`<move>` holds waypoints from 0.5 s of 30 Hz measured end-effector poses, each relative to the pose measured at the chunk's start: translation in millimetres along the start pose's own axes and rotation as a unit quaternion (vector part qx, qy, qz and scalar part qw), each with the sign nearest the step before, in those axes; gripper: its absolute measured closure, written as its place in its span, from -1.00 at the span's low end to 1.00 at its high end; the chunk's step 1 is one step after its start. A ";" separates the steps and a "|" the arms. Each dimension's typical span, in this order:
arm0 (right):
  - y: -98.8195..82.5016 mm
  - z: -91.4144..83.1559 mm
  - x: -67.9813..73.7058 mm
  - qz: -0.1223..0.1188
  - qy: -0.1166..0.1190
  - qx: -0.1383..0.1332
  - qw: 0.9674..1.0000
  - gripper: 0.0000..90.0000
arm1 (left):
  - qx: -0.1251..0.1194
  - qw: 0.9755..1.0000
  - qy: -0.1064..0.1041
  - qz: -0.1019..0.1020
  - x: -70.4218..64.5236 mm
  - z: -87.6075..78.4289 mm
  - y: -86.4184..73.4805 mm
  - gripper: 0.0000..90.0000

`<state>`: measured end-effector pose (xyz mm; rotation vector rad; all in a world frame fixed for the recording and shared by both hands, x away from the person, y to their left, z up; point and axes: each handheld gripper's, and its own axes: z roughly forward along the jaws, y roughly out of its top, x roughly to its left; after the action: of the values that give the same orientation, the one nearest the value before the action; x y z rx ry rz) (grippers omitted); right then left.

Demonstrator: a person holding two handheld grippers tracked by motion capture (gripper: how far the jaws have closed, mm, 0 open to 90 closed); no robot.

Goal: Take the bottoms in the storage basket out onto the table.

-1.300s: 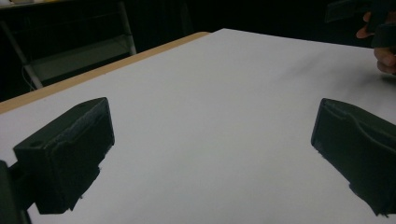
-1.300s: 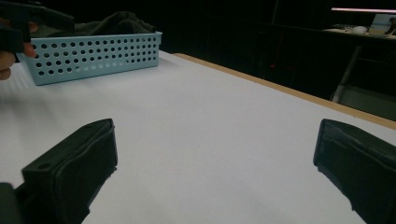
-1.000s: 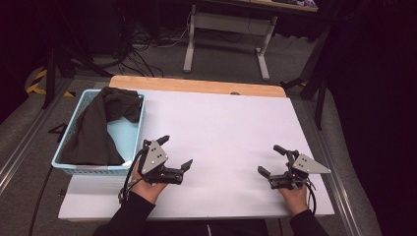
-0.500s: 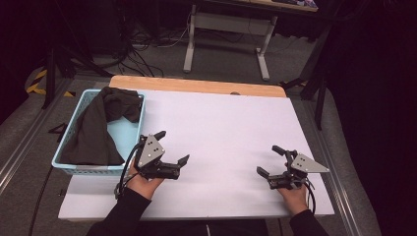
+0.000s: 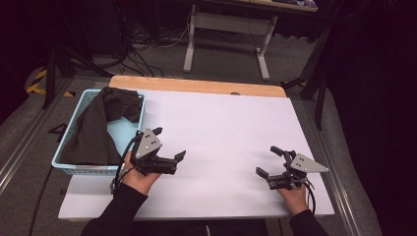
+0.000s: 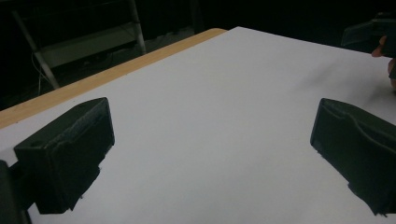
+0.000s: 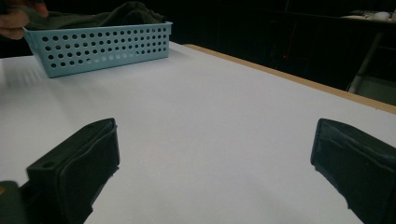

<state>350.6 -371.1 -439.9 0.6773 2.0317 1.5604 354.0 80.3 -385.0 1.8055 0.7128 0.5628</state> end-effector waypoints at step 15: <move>-0.1 0.5 0.2 0.002 0.002 0.002 1.000 -0.95 | 0.026 1.000 0.015 0.010 20.8 -7.4 17.0 -0.99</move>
<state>350.8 -370.6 -440.2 0.6810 2.0375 1.5627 367.2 95.5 -365.7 1.8575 0.7359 0.5908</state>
